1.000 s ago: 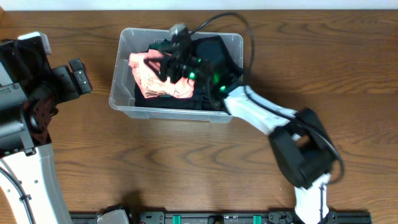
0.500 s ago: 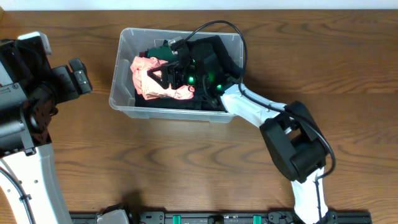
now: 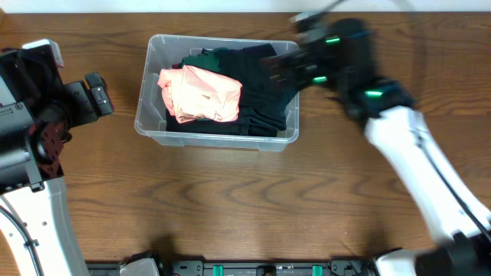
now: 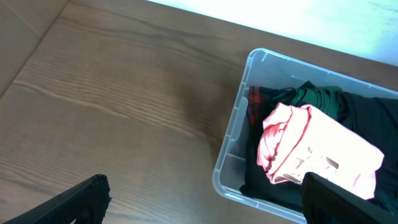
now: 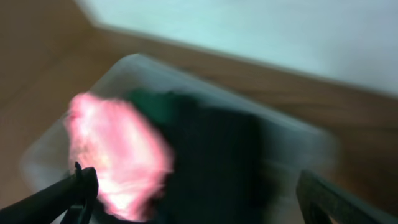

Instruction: Pack container

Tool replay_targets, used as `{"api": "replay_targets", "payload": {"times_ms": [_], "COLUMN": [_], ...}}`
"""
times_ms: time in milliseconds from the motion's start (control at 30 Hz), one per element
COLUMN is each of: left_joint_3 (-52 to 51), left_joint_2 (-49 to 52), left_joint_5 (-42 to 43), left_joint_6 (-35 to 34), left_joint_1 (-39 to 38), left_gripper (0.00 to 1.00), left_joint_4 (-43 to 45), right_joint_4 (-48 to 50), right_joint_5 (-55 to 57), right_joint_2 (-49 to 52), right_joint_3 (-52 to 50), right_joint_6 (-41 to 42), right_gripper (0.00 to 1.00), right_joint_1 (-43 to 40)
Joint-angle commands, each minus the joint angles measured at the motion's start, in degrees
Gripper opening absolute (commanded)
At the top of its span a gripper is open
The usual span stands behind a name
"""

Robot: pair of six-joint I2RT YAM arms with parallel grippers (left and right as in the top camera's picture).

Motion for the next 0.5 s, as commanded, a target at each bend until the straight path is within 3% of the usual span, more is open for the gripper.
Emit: {"api": "replay_targets", "payload": {"times_ms": [0,233,467], "left_joint_3": [0.15,0.15,0.15], "left_joint_2": [0.15,0.15,0.15], "left_joint_5": [-0.50,-0.48,-0.48], "left_joint_6": [-0.90,-0.90,-0.90], "left_joint_1": [0.26,0.26,0.26], "left_gripper": [0.98,0.98,0.98], "left_joint_4": [0.04,0.04,0.04], "right_joint_4": [-3.82,-6.19,-11.43], "right_joint_5": [9.07,10.03,10.03], "right_joint_2": [-5.86,-16.02,-20.24], "right_joint_3": [-0.07,-0.07,-0.07], "right_joint_6": [-6.93,-7.06,-7.06], "right_gripper": [0.99,0.99,0.99], "right_joint_1": [-6.47,-19.30,-22.16]}}
